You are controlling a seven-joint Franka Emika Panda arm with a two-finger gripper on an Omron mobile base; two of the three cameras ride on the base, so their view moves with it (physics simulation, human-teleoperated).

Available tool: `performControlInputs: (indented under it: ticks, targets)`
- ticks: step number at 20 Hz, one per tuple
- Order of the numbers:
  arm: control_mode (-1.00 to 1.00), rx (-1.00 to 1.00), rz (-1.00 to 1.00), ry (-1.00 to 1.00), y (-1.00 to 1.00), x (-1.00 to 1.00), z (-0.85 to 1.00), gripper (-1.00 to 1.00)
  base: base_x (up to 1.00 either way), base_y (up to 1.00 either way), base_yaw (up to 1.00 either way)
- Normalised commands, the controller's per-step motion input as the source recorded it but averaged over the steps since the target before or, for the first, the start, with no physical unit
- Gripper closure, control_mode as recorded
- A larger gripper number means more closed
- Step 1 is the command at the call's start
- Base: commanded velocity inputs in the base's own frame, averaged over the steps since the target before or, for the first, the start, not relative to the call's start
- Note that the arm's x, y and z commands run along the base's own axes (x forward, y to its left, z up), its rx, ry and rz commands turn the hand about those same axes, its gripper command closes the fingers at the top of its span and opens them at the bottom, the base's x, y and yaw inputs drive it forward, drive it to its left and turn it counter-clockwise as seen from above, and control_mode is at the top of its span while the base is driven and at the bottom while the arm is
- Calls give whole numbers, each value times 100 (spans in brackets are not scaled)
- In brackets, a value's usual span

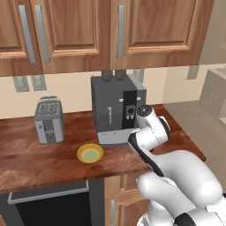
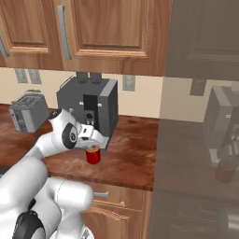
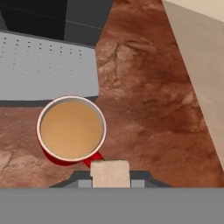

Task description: Take a sugar cube from the saucer and place it inside the coffee. Then, grab milk from the fridge and place it next to the coffee on the counter to sweeten the coffee.

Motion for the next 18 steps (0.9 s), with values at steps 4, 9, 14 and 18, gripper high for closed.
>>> performControlInputs:
  ticks: [4, 9, 14, 18]
  targets:
    - [-100, -2, 0, 0, 14, 13, -14, 100, 0, 0, 0]
    - [-100, -1, 0, 0, 14, 12, -7, 100, 0, 0, 0]
    - [-100, 0, 0, 0, 4, 8, -5, 100, 0, 0, 0]
    - [-100, 0, 0, 0, 0, 3, -6, 100, 0, 0, 0]
